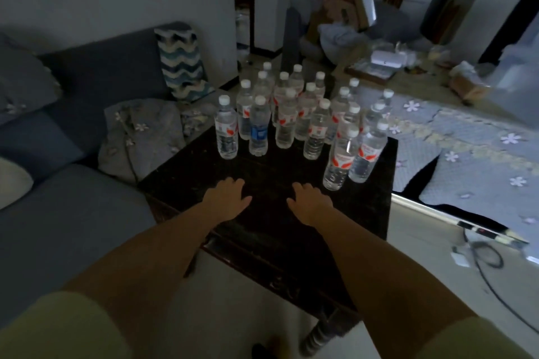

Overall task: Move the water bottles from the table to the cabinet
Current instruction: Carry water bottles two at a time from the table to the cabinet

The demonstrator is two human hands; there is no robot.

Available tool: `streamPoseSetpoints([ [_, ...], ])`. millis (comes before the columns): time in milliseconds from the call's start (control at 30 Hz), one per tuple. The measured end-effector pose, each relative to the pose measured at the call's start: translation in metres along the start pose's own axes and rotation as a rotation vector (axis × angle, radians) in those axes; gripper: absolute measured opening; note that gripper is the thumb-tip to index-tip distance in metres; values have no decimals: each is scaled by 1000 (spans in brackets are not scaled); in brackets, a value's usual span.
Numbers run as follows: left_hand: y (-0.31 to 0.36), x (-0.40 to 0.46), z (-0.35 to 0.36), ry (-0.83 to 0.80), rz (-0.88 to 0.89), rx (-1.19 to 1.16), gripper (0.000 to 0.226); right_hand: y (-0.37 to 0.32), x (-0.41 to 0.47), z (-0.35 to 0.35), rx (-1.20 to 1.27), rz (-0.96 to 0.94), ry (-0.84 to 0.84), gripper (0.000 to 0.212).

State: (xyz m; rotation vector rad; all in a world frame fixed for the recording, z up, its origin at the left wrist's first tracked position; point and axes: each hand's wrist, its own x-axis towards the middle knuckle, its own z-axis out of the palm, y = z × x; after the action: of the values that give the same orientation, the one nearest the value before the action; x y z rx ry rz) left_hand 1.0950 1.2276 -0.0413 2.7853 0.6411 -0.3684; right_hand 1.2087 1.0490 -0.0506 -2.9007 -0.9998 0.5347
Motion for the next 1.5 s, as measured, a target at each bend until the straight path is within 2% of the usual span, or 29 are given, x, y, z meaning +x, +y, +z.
streamPoseSetpoints([
  [133, -12, 53, -24, 26, -98, -35, 57, -2, 66, -25, 26, -51, -26, 59],
  [300, -29, 108, -40, 101, -201, -201, 66, -7, 138, -45, 40, -87, -60, 60],
  [500, -45, 158, -35, 147, -330, -380, 67, -26, 202, -42, 201, -94, -80, 65],
  [600, -55, 186, -29, 210, -363, -559, 74, -35, 233, -32, 368, -89, -55, 69],
  [667, -61, 205, -25, 259, -399, -709, 83, -39, 255, -25, 546, -44, -15, 79],
  [767, -69, 233, -18, 350, -328, -937, 87, -44, 283, -16, 839, -3, 35, 94],
  [900, -74, 259, -8, 516, -317, -1123, 88, -51, 309, -2, 1074, -54, 182, 89],
  [1000, -77, 272, -5, 557, -361, -1161, 87, -53, 324, 5, 1115, -28, 236, 89],
  [1133, -75, 284, -4, 605, -391, -1135, 73, -53, 335, 9, 1090, -44, 255, 80],
  [1300, -72, 298, -8, 490, -346, -977, 74, -52, 333, 3, 1013, -77, 253, 74],
  [1500, -61, 275, -2, 459, -291, -998, 74, -41, 312, 4, 1010, -17, 196, 76],
])
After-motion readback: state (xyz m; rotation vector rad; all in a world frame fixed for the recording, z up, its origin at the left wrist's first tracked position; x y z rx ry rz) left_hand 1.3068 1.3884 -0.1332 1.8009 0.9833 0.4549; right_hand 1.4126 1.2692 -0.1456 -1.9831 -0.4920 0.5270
